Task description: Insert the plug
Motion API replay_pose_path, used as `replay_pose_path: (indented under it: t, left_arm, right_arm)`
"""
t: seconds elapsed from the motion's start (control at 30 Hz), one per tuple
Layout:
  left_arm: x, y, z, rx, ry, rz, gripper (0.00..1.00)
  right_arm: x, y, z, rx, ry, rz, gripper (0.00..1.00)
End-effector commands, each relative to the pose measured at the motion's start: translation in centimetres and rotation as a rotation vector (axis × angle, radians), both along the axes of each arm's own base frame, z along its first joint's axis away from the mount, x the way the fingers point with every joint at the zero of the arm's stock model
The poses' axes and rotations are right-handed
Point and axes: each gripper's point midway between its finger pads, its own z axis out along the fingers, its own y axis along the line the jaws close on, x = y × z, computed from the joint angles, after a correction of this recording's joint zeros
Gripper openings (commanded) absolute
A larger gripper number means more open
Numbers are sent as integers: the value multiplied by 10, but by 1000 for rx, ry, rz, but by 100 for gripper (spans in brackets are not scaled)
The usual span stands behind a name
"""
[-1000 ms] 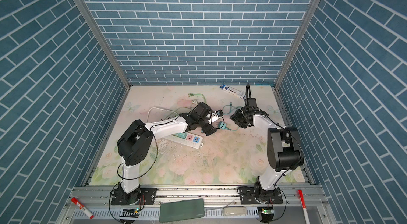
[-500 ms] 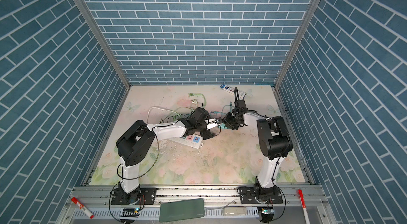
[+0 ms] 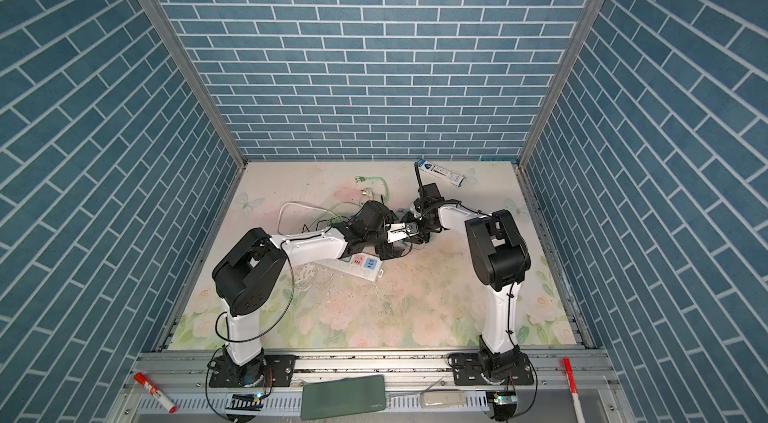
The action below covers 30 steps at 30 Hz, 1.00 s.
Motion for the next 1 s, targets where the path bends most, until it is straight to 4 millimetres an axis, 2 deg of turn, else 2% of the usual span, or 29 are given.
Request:
replay_pose_path:
  t: [0.0,0.1,0.27,0.43,0.67,0.97]
  left_arm:
    - [4,-1,-4,35,17,-34,100]
    - [7,3,-6,41,21,-40,100]
    - [8,13,-6,58,35,-67,100]
    - [-3,15,-17,104,43,-187,99]
    - [-9,14,-37,208,74,-303,97]
    - [-5,10,-50,277,114,-380,93]
  right_arm:
    - [8,-20,34,-26,-85,-30,48]
    - [15,-36,46,-42,-112,-77,48]
    - [17,-56,49,-46,-117,-125,48]
    - [6,-61,54,-39,-125,-116,48]
    - [-11,-66,62,-28,-147,-111,45]
    - [-32,-82,70,0,-177,-156,43]
